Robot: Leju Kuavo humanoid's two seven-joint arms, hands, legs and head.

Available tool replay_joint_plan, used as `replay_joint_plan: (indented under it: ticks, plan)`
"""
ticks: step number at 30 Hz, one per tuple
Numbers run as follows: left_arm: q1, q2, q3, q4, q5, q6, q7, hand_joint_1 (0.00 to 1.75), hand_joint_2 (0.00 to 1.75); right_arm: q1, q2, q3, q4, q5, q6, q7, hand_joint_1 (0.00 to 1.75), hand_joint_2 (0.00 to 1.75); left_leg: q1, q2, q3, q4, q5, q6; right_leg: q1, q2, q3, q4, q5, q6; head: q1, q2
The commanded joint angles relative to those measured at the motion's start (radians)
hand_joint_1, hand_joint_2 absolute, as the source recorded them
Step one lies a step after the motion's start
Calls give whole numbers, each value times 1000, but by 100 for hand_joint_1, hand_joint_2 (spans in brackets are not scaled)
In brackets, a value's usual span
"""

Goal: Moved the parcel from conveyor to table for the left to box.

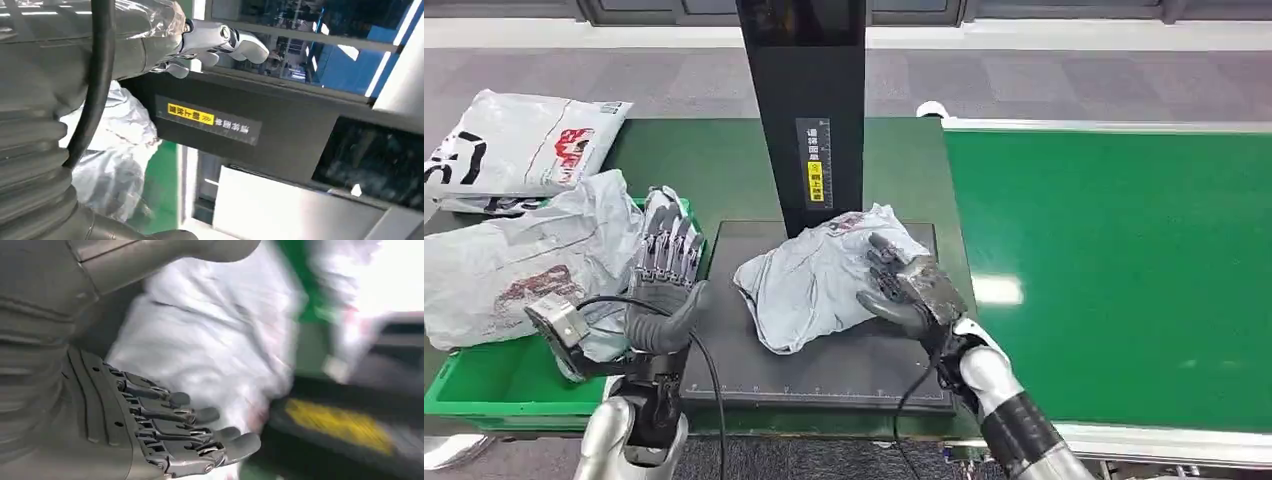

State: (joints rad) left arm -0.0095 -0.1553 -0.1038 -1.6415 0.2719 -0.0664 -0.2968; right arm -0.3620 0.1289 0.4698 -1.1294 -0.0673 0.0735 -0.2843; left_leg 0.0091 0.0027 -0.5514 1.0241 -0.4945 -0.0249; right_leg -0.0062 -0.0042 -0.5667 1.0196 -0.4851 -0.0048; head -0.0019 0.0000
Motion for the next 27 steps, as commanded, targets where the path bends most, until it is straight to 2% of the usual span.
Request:
replay_joint_plan:
  ticks: [1,2,4,5,7,8,10,11,12,14,15,18,20,21,25,27]
  plan:
    - [-3,29,-85,22,-173,45,18,0,175,275,9,-323,-655,-184,-337,-140,0,175,-1,-6,-4,-1,2,1,-1,-5,-2,0,0,0,0,0]
    - [-29,32,-105,54,-203,49,27,0,175,297,5,-319,-697,-186,-373,-162,0,0,0,-8,-5,0,2,1,-1,-8,-2,0,-1,0,0,0]
    - [-75,25,-133,113,-239,57,40,0,175,323,20,-329,-760,-185,-445,-208,0,0,-1,-11,-5,0,2,1,-1,-12,-1,0,-1,1,0,0]
    - [-93,25,-149,140,-259,59,52,0,175,332,36,-342,-781,-181,-479,-230,0,175,0,-15,-6,-2,5,2,-1,-15,0,-3,1,1,0,0]
    - [-126,27,-194,194,-360,88,67,0,175,350,50,-355,-811,-167,-537,-256,0,175,-1,-9,-4,-1,3,1,-1,-10,-2,-1,0,1,0,0]
    - [-143,31,-220,222,-419,100,75,0,175,358,55,-363,-819,-162,-559,-264,0,175,-1,-12,-5,-1,4,1,-2,-13,-2,-1,0,1,0,0]
    - [-225,87,-368,315,-754,126,146,0,175,372,56,-375,-808,-152,-609,-278,0,175,-2,-12,-4,-3,6,1,-2,-13,-1,-3,2,1,0,0]
    - [-236,60,-363,342,-774,128,149,0,175,372,52,-375,-795,-153,-617,-279,0,175,-1,-8,-3,-1,3,1,-1,-9,0,-2,1,1,0,0]
    - [-250,37,-359,372,-789,130,144,0,175,372,48,-376,-781,-160,-611,-293,0,175,-1,-13,-4,-3,6,2,-1,-15,0,-4,2,2,0,0]
    - [-262,42,-374,384,-825,135,147,0,175,372,48,-376,-773,-163,-611,-296,0,175,-1,-7,-2,-2,4,1,-1,-9,0,-2,2,2,0,0]
    - [-333,69,-477,459,-1058,126,210,0,175,366,37,-371,-740,-182,-595,-269,0,175,-1,-8,-2,-3,5,2,-1,-9,0,-4,3,3,0,0]
    - [-473,40,-599,698,-1302,26,262,0,175,316,34,-371,-632,-208,-539,-239,0,175,-2,-6,-3,-4,6,2,-2,-7,-1,-4,5,3,0,0]
    - [-568,9,-653,926,-1335,-67,214,0,175,256,52,-375,-540,-214,-508,-232,0,175,-2,-8,-2,-3,7,2,-2,-9,0,-4,6,3,0,0]
    - [-597,-7,-653,1011,-1332,-37,183,0,175,232,61,-378,-502,-209,-505,-237,0,175,-2,-5,-1,-2,6,3,-2,-6,1,-4,5,3,0,0]
    - [-601,-4,-652,1028,-1331,-24,173,0,175,224,66,-376,-495,-209,-506,-238,0,175,-2,1,-2,-1,7,4,-2,0,-1,-3,9,4,0,0]
    - [-654,-20,-658,1143,-1322,-78,154,0,175,218,69,-362,-477,-197,-518,-240,0,175,-2,4,-2,0,7,3,-2,3,-3,-2,9,3,0,0]
